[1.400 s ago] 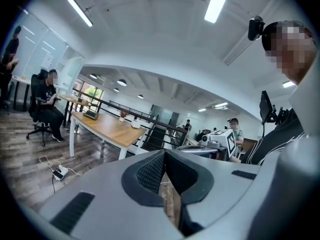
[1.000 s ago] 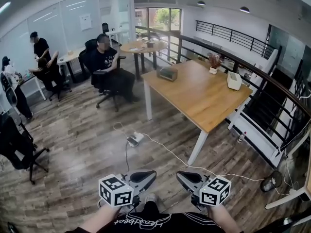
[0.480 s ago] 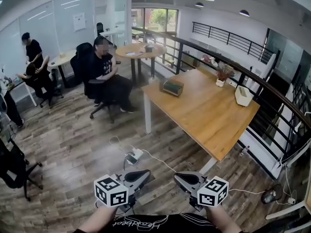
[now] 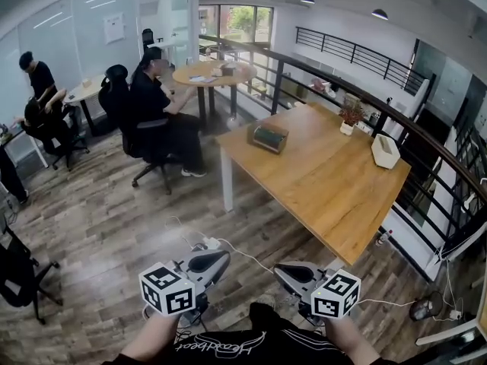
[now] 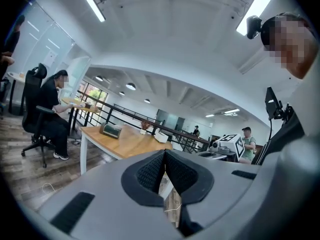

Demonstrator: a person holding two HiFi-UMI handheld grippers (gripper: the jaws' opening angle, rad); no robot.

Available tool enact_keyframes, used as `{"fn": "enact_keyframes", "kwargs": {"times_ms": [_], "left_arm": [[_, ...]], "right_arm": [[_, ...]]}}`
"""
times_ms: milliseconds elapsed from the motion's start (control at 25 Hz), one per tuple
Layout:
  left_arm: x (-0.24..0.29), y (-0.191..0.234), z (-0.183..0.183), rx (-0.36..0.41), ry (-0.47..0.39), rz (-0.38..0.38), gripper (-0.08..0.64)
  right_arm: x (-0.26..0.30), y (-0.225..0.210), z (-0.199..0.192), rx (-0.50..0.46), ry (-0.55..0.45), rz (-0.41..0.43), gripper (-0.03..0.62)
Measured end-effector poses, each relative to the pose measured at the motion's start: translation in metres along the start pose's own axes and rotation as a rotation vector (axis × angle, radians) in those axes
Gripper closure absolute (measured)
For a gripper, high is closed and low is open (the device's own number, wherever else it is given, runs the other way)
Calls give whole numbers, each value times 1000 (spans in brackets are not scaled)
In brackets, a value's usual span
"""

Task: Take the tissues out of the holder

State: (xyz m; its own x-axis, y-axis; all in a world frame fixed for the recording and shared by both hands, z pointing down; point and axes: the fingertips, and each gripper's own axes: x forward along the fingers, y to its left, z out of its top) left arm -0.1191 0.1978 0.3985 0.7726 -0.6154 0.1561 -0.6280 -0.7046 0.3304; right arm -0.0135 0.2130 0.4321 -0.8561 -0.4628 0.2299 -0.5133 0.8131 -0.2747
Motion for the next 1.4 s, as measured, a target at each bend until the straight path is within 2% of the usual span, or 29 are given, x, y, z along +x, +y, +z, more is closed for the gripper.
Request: {"fn": "enact_keyframes", "kwargs": {"times_ms": [200,440,720,920,1160,1400], "left_arm": [[46,36,2,-6,27,-6,548],[122,104,26,4,44,2,548],[233,219,88,-41,65,47,548],[317,277,126,-17,78,40,548],[355,326,149,-31,67,47,548],[364,357,154,-54,59,53,548]], "right_arm": [[28,-51,14,-8,-4,22,574],[75,-156,42,9,-10,36,574],[150,-293,110,25,15,80,574],[187,-391,155,22,2,67,574],[221,-442,196,-22,-18,73,574],[245,-466,200,-8,-22,65,574]]}}
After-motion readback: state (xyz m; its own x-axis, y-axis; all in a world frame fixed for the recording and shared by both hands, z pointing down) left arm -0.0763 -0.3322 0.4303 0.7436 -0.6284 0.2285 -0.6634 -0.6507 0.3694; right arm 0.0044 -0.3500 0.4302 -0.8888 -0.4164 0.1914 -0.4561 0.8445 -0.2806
